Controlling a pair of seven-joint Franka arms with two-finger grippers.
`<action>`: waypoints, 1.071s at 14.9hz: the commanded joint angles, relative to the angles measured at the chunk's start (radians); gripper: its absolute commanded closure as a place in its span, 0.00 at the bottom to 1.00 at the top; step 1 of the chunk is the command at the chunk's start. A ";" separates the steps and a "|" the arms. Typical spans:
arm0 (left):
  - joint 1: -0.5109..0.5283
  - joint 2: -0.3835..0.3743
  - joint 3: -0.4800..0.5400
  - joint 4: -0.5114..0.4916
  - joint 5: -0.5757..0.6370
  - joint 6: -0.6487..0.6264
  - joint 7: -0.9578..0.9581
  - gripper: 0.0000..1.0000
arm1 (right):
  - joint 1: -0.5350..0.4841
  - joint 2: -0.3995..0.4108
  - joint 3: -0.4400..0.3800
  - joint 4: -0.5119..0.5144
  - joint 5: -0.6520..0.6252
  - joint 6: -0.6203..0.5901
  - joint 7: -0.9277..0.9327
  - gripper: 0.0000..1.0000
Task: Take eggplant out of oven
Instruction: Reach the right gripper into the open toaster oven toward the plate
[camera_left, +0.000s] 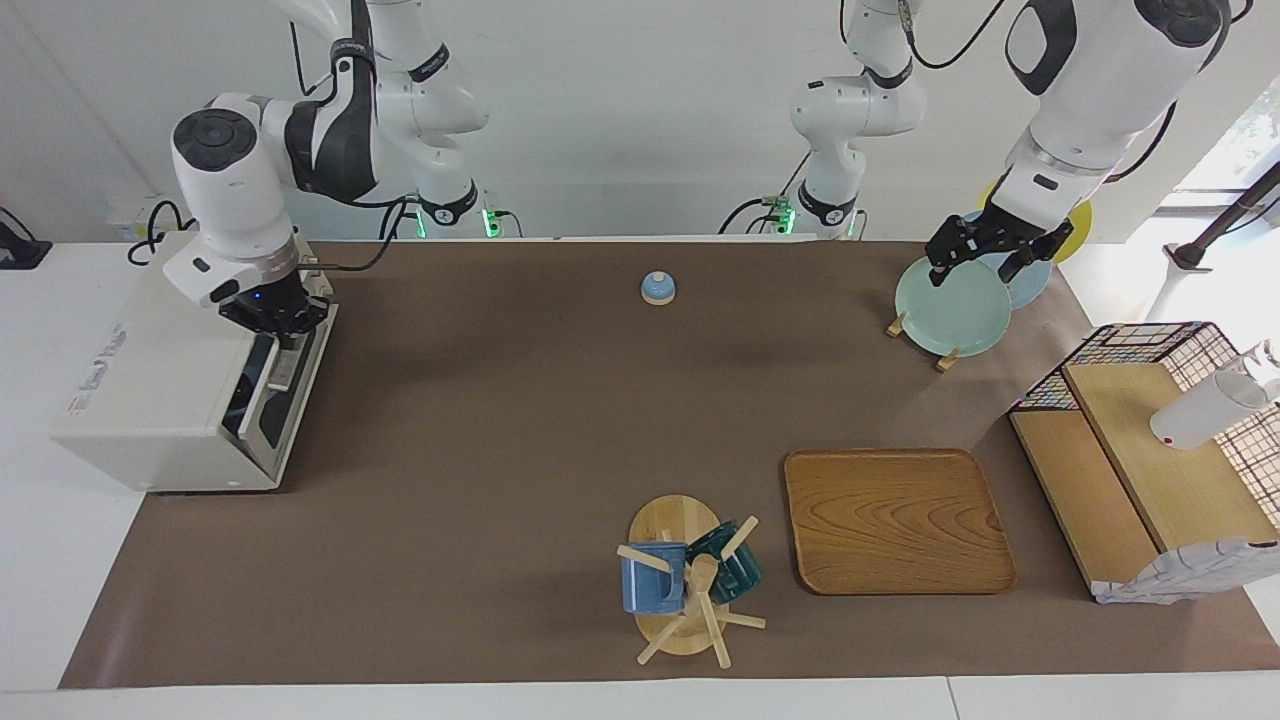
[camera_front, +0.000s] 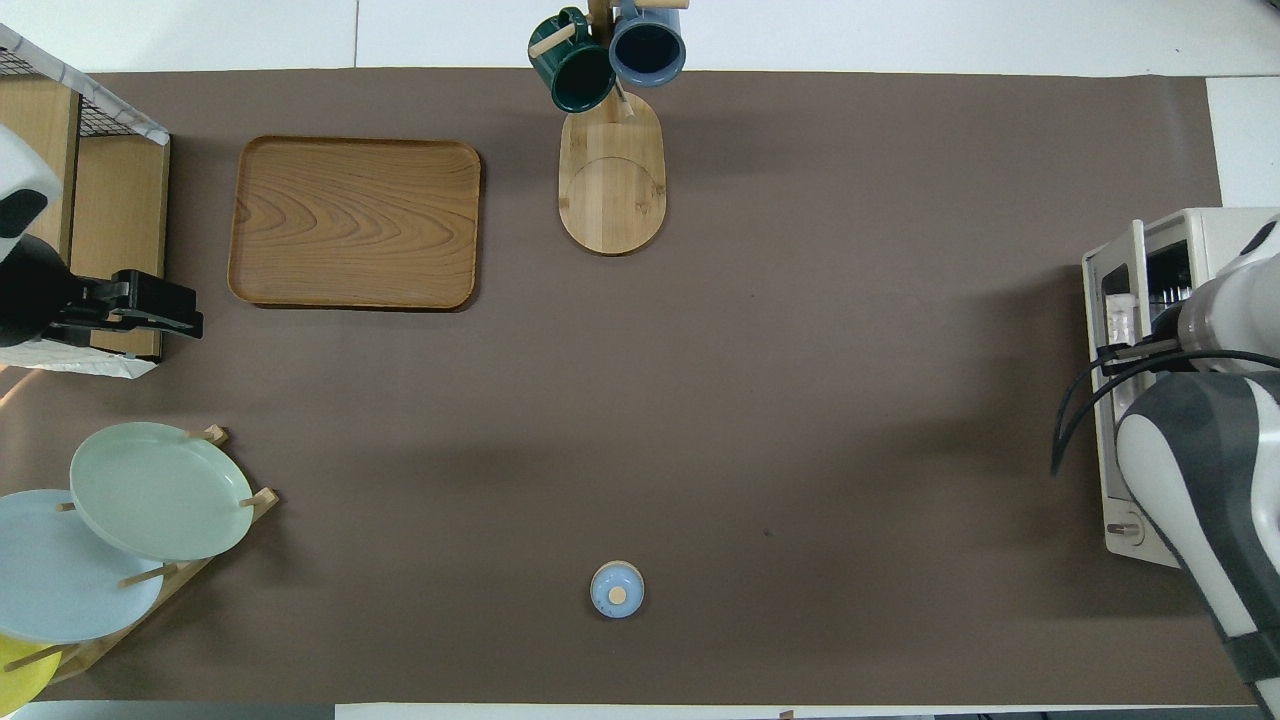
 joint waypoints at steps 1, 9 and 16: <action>0.010 0.002 -0.009 0.005 0.014 -0.011 0.003 0.00 | 0.034 0.081 -0.001 -0.062 0.023 0.168 0.036 1.00; 0.003 0.002 -0.009 0.005 0.014 -0.011 0.004 0.00 | 0.073 0.161 0.002 -0.160 0.024 0.399 0.147 1.00; 0.006 0.000 -0.009 0.000 0.014 -0.007 0.003 0.00 | 0.120 0.175 0.025 -0.136 0.068 0.375 0.208 1.00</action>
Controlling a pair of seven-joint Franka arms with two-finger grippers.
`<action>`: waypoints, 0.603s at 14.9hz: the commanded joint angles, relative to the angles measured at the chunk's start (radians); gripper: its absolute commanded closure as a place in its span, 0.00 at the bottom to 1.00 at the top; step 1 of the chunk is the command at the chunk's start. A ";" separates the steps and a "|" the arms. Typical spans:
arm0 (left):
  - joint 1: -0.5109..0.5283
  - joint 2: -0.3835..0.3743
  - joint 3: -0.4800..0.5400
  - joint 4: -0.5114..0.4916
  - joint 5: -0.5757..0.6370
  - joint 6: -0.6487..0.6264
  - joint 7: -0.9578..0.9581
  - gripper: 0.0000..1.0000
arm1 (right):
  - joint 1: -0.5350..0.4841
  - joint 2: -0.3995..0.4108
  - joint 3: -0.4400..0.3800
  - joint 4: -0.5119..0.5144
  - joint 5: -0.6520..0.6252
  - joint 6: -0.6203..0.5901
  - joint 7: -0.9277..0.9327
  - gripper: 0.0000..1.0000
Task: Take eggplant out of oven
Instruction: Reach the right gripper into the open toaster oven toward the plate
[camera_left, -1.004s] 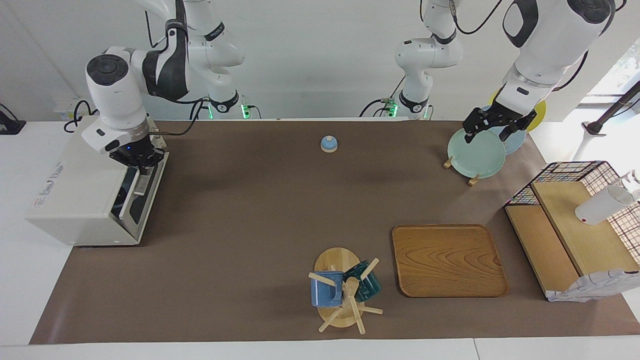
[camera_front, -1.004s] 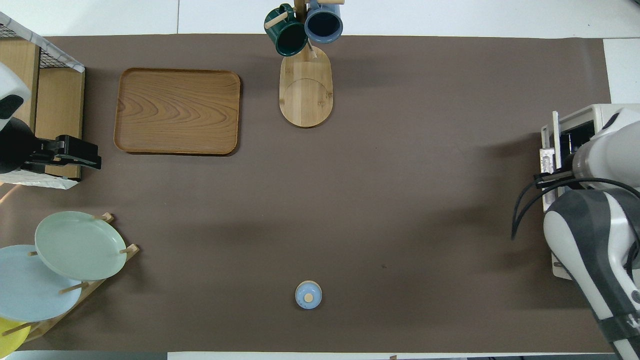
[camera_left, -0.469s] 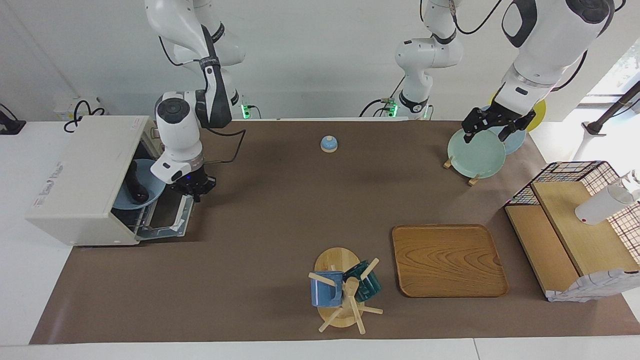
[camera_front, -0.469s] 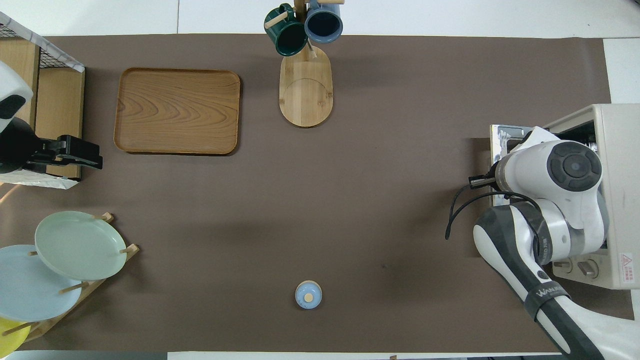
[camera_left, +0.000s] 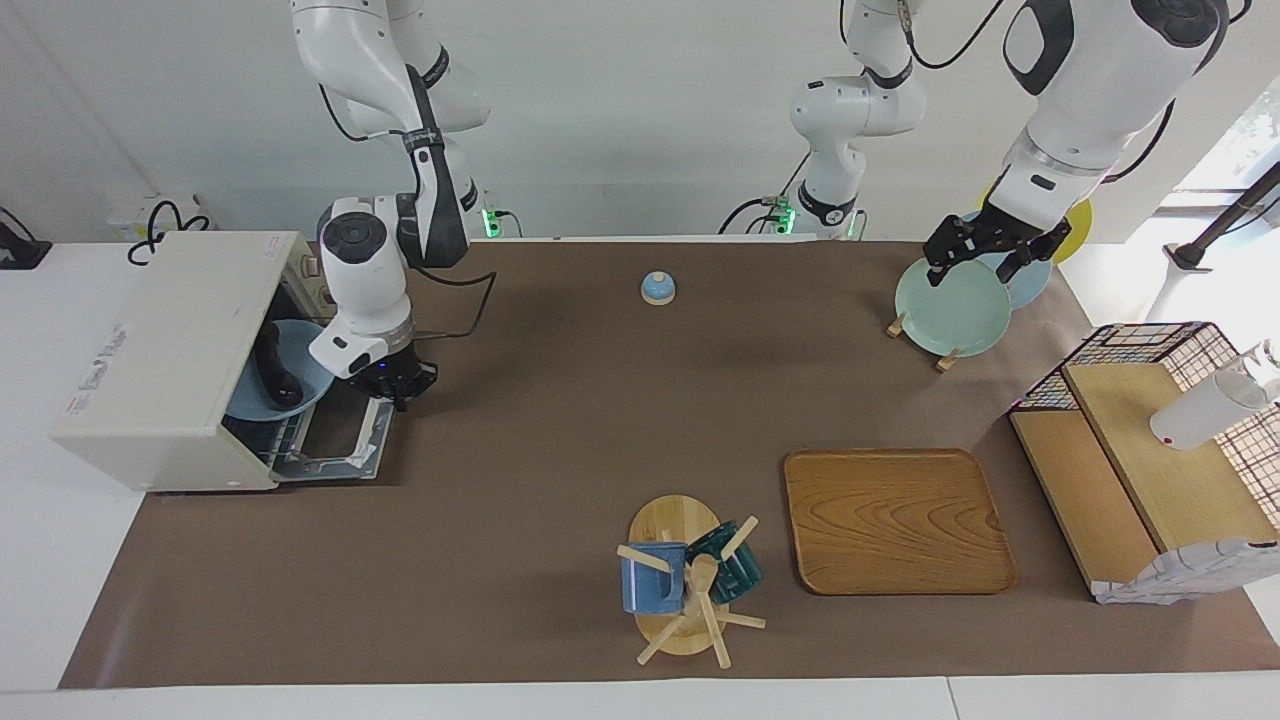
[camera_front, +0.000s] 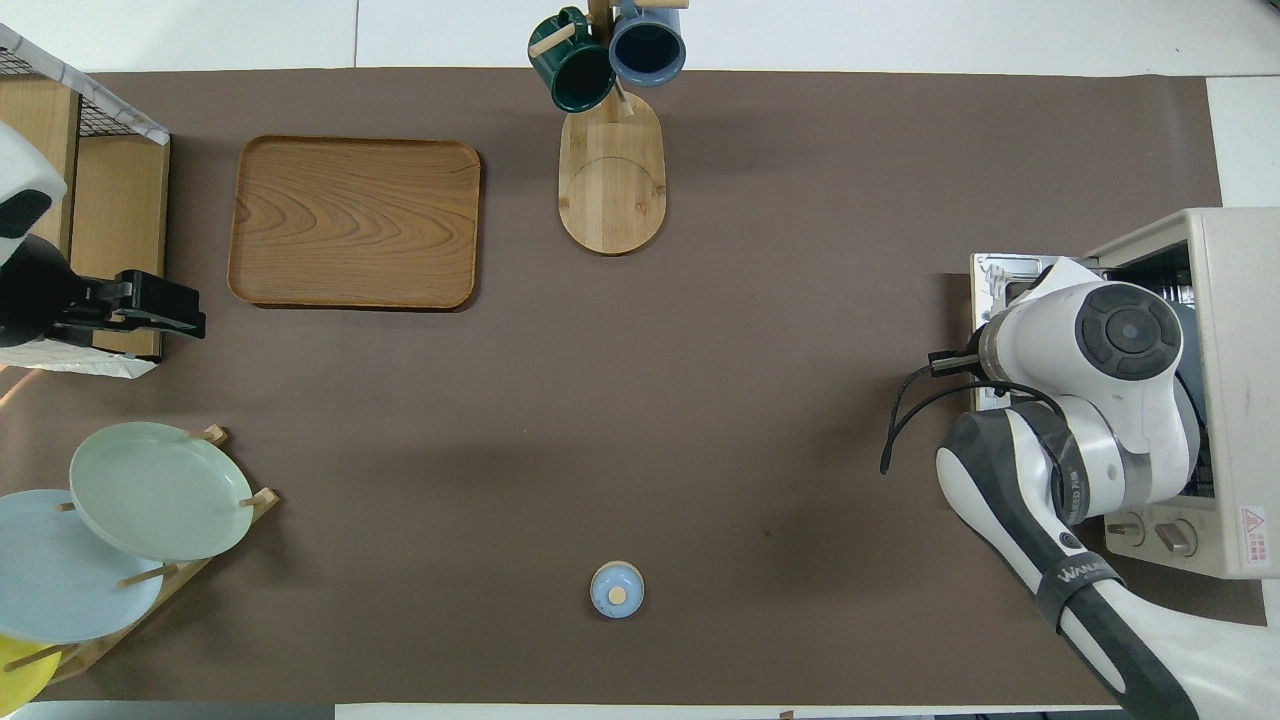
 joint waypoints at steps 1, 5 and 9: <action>0.008 0.000 -0.005 0.000 0.014 -0.005 0.003 0.00 | 0.022 0.003 0.004 0.043 0.026 -0.048 0.023 1.00; 0.010 0.000 -0.005 0.000 0.014 -0.005 0.004 0.00 | 0.025 0.000 0.010 0.123 0.026 -0.173 0.022 0.69; 0.011 0.000 -0.003 0.000 0.014 -0.010 0.006 0.00 | 0.010 -0.051 0.010 0.140 -0.009 -0.307 -0.055 0.57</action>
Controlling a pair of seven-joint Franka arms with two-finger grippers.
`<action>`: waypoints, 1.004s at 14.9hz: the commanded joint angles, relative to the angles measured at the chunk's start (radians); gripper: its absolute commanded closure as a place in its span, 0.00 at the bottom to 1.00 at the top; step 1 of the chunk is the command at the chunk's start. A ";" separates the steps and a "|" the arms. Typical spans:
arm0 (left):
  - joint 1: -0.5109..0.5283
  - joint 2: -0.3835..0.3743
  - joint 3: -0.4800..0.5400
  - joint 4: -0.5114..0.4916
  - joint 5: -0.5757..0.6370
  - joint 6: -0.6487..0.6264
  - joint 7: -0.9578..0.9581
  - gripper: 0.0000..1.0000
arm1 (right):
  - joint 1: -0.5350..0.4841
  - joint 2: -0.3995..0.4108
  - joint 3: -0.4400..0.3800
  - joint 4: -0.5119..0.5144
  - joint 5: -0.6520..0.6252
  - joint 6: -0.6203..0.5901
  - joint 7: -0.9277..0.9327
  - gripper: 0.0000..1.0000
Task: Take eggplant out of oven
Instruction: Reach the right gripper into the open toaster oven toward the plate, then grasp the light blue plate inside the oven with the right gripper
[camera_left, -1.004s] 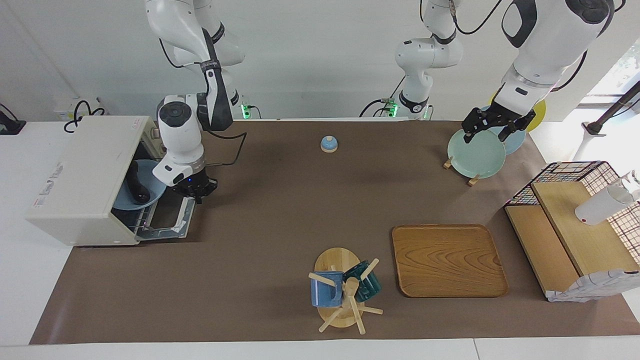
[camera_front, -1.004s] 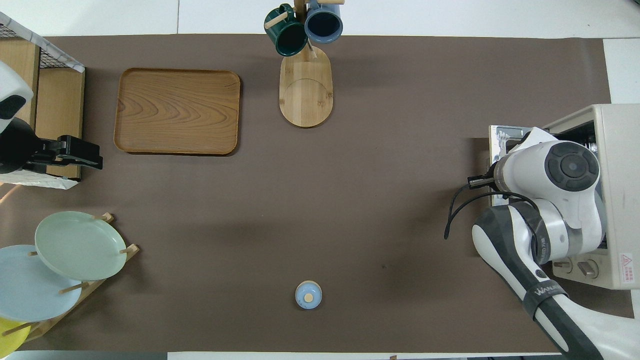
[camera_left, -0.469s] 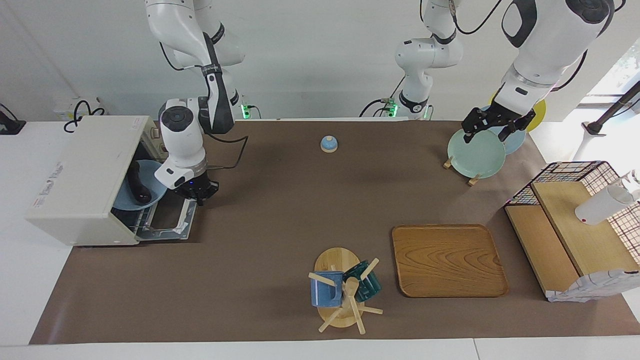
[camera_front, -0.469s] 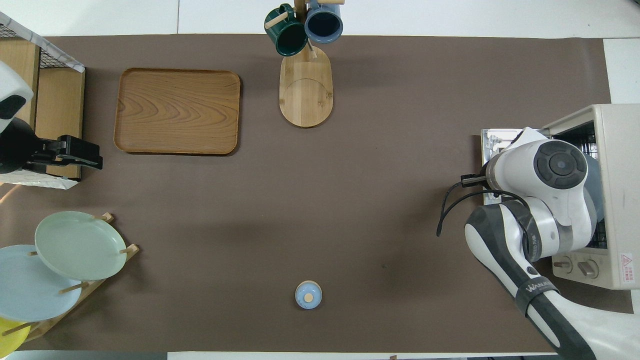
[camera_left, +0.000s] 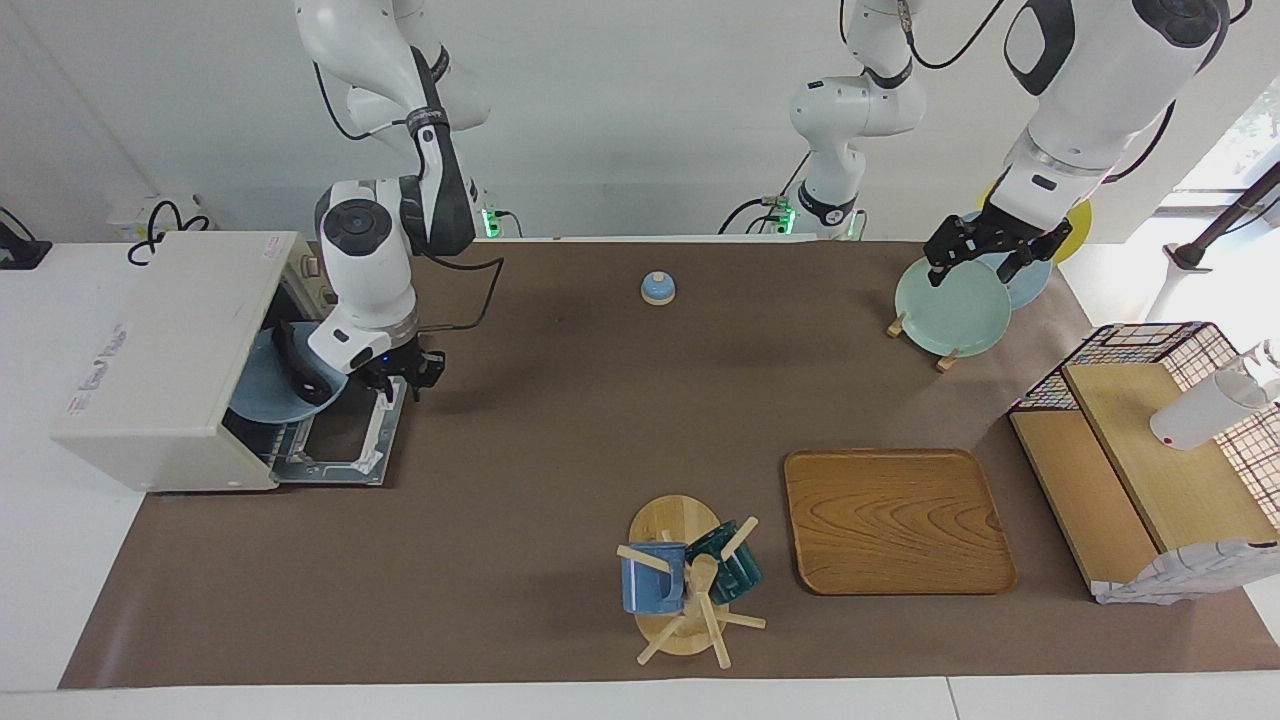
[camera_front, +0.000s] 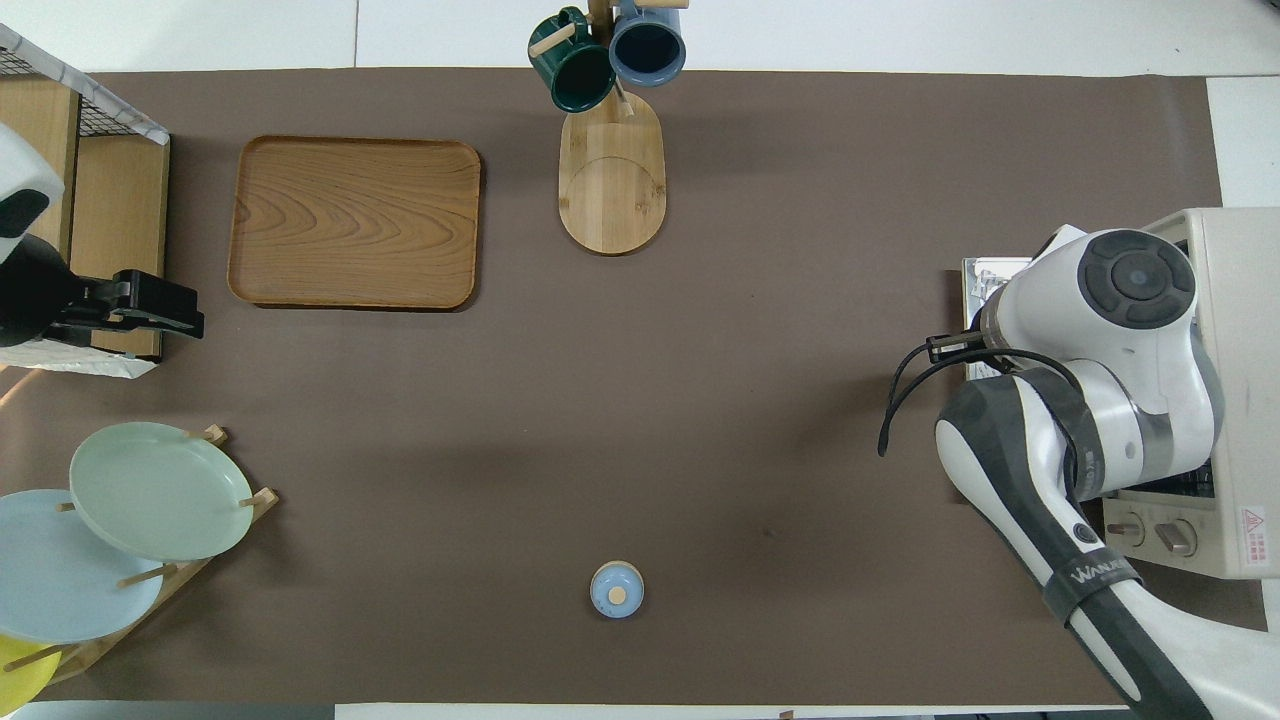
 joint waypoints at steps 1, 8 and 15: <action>0.010 0.000 -0.005 0.000 0.014 -0.010 0.006 0.00 | -0.023 -0.048 -0.005 0.000 -0.017 -0.086 -0.073 0.57; 0.010 -0.001 -0.003 -0.003 0.014 -0.010 0.003 0.00 | -0.121 -0.093 -0.005 -0.026 -0.030 -0.160 -0.200 0.57; 0.010 -0.001 -0.003 -0.003 0.014 -0.007 0.006 0.00 | -0.152 -0.125 -0.005 -0.150 -0.026 0.026 -0.206 0.57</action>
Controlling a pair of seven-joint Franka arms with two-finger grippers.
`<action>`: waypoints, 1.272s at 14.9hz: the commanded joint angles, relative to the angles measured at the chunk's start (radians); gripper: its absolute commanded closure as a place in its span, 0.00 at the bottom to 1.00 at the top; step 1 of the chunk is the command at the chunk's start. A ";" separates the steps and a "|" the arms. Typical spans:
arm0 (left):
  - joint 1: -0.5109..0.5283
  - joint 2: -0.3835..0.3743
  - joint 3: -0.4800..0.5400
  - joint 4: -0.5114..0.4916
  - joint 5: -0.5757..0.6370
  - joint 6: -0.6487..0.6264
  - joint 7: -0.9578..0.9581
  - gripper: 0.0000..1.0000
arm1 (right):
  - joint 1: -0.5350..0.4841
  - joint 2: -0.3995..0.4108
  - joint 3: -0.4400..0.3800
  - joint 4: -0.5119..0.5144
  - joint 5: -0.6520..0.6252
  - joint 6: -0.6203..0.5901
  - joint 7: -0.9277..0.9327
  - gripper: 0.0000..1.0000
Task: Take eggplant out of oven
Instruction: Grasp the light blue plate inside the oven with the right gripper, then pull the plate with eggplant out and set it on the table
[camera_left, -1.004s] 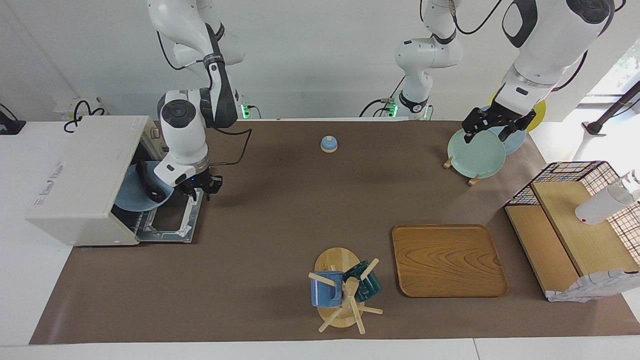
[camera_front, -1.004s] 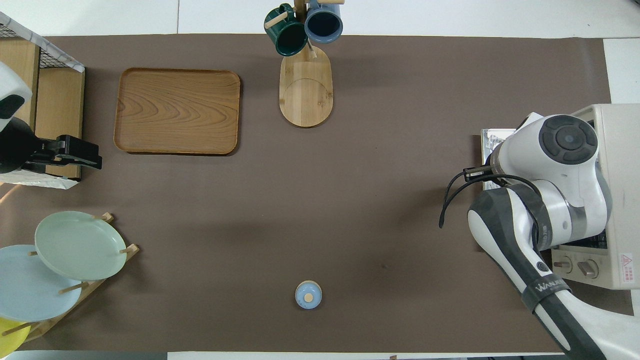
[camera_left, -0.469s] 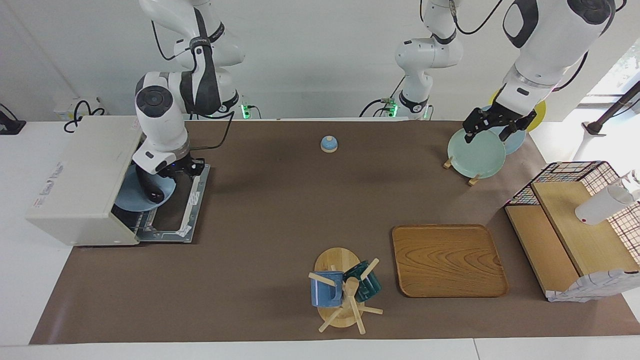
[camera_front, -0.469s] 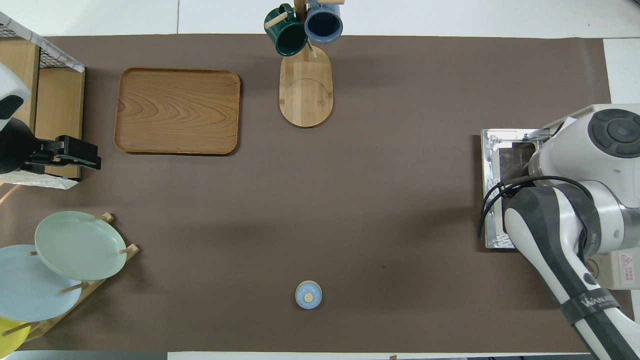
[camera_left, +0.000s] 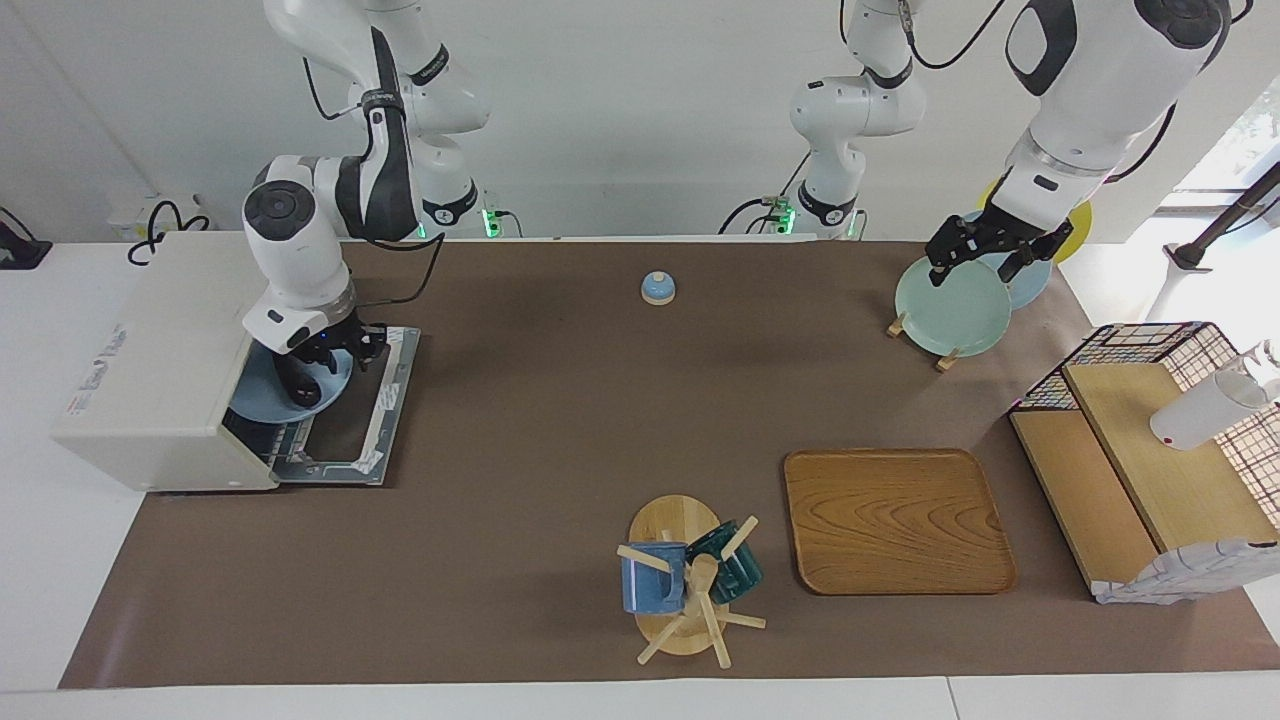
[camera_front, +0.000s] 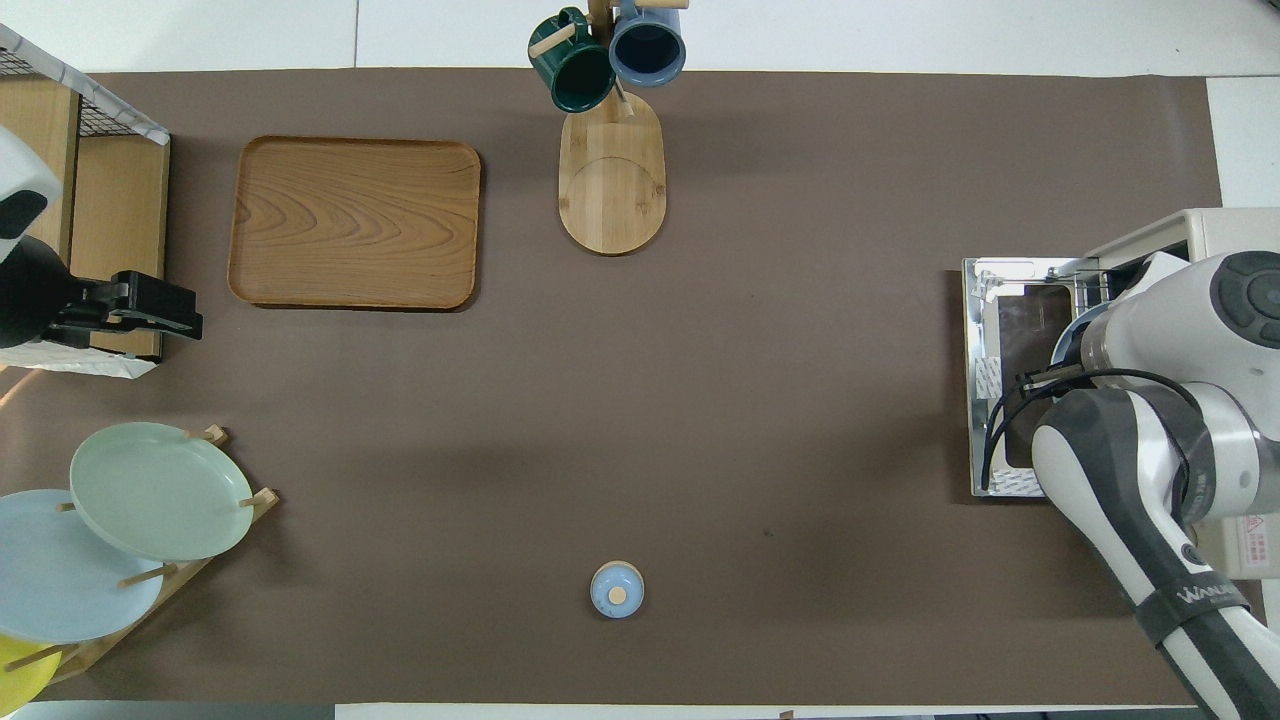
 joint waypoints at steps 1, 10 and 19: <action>0.009 -0.001 -0.005 -0.003 0.014 -0.004 0.004 0.00 | -0.025 -0.048 0.008 -0.077 -0.008 0.074 -0.011 0.58; 0.011 -0.003 -0.005 -0.003 0.014 -0.007 0.004 0.00 | 0.129 0.011 0.017 0.139 0.001 -0.172 0.067 1.00; 0.030 -0.003 -0.003 -0.008 0.014 -0.001 0.009 0.00 | 0.701 0.392 0.019 0.647 0.113 -0.274 0.734 1.00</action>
